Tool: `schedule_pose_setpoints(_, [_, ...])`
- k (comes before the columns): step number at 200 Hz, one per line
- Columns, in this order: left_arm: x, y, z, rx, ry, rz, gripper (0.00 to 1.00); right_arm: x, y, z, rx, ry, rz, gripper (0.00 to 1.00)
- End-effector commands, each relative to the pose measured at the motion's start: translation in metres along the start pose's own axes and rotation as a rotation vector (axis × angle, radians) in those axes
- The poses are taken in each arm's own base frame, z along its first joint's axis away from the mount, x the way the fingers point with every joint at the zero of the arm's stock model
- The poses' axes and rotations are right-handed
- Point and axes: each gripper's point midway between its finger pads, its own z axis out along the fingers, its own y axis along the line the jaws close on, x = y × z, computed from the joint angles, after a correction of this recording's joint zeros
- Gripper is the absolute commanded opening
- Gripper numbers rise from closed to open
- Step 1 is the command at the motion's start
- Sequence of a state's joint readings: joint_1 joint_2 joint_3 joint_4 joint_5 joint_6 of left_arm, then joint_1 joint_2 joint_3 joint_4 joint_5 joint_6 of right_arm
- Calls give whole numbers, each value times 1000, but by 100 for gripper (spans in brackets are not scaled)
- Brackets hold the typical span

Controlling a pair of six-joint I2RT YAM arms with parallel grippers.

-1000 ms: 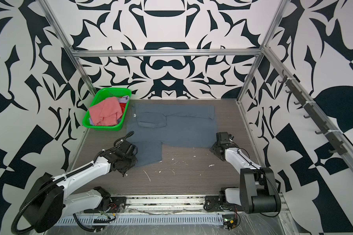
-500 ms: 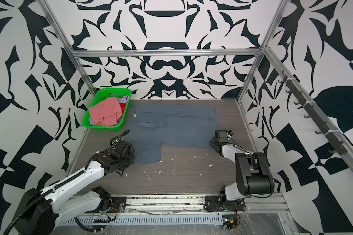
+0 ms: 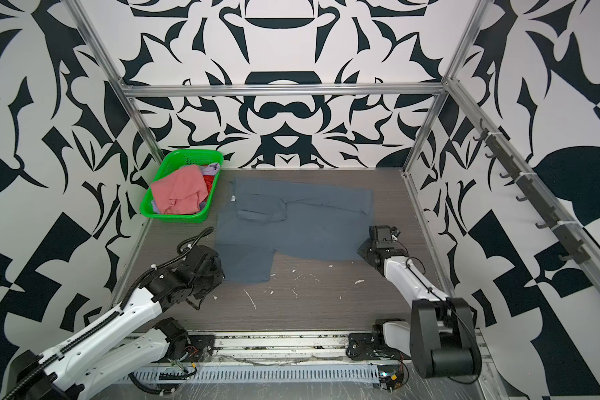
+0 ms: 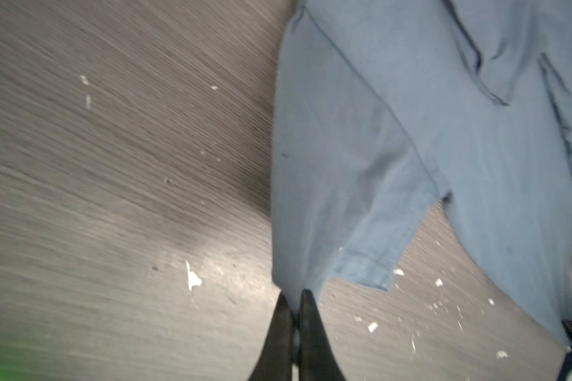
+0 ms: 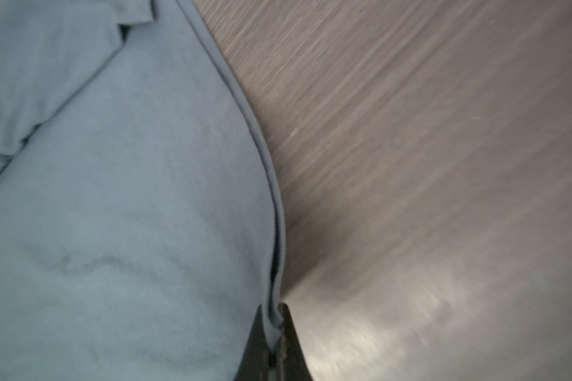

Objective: Fold and stack the t-shirts
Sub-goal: 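Lift the hem with both grippers and fold it toward the far edge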

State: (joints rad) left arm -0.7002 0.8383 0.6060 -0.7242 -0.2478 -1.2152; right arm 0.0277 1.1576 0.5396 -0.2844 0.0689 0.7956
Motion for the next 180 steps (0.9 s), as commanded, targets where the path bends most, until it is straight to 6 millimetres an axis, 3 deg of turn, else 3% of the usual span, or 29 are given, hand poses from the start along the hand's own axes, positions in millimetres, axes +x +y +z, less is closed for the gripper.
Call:
schedule_pose_setpoints(1, [4, -10, -15, -5, 7, 20, 0, 25, -32, -13, 85, 53, -23, 0])
schedule_pose_setpoints(38, [-18, -67, -28, 67, -49, 180, 0, 11, -20, -23, 40, 2, -13, 0])
schedule_pose_setpoints(75, [-67, -112, -33, 64, -158, 299, 0, -17, 1, -23, 26, -49, 12, 0])
schedule_pose_setpoints(121, [-136, -155, -35, 173, -254, 283, 0, -36, 17, -14, 43, -51, 1, 0])
schedule_pose_setpoints(125, [-138, -158, -25, 162, -239, 296, 0, -37, 19, -14, 43, -49, -1, 0])
schedule_pose_setpoints(151, [-155, -185, -23, 183, -256, 379, 0, -44, 22, -9, 52, -45, 10, 0])
schedule_pose_setpoints(180, [-168, -199, -5, 173, -230, 421, 0, -50, 19, -4, 64, -30, 45, 0])
